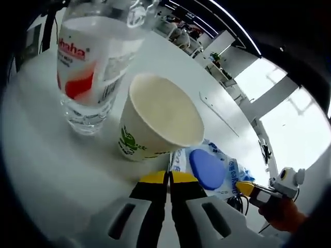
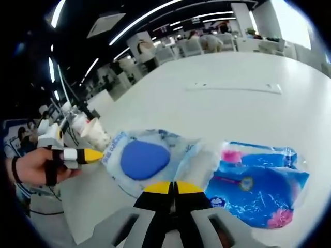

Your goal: Arrange the tabletop items into an orderly group along one side of the table until the central work area is clear of visible clutter.

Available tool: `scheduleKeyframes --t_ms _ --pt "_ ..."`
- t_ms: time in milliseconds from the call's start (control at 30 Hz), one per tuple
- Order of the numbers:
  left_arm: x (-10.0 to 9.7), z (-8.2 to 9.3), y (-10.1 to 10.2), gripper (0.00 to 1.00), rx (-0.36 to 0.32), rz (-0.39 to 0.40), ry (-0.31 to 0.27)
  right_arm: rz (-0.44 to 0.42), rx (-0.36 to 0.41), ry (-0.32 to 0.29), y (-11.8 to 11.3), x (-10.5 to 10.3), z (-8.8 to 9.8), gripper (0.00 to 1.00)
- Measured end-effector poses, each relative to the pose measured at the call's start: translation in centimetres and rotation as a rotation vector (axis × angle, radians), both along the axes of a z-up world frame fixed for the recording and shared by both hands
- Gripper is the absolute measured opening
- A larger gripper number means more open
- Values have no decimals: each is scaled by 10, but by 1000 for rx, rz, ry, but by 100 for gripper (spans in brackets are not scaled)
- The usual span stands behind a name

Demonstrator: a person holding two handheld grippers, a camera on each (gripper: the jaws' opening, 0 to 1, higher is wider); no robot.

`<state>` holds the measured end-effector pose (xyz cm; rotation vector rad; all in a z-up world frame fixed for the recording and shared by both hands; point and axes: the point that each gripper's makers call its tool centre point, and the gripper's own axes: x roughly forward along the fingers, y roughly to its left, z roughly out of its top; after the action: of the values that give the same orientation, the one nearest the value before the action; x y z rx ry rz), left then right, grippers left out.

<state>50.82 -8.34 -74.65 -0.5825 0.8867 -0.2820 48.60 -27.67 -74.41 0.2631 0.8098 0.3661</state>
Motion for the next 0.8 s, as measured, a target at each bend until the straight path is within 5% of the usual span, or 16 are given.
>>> scheduleKeyframes --t_ms 400,800 --pt "2 1 1 0 -14 18 1 -7 -18 3 -2 3 -2 2" --pt "3 5 11 12 3 10 -14 -29 -34 2 -5 -4 0 12"
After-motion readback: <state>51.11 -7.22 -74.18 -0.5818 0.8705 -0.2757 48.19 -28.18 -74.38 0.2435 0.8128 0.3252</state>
